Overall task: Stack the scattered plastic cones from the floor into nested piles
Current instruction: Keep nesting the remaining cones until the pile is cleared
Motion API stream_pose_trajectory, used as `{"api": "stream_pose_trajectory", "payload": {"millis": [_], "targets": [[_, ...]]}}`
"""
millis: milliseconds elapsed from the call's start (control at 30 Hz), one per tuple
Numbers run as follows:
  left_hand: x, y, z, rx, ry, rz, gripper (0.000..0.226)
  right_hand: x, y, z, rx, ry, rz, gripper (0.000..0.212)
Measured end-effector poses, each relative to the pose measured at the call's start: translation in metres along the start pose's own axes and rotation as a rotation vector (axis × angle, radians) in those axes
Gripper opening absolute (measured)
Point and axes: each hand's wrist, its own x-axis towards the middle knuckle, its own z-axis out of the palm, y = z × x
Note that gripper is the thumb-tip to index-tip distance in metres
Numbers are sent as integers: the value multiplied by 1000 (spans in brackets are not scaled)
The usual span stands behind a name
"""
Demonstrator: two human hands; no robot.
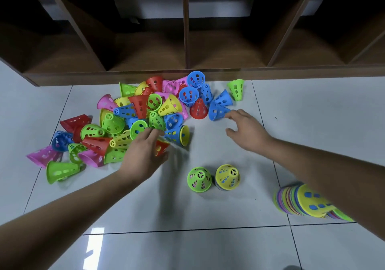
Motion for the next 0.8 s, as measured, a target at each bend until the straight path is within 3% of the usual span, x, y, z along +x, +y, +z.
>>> {"api": "stream_pose_trajectory", "payload": {"millis": [367, 567, 800], "targets": [[3, -12, 11, 220, 63, 15, 61, 55, -1, 8, -232, -208, -62, 93], [0, -23, 14, 243, 14, -4, 62, 62, -7, 13, -361, -224, -62, 82], [-4, -12, 20, 95, -94, 176, 73, 38, -6, 31, -446, -256, -163, 92]]}}
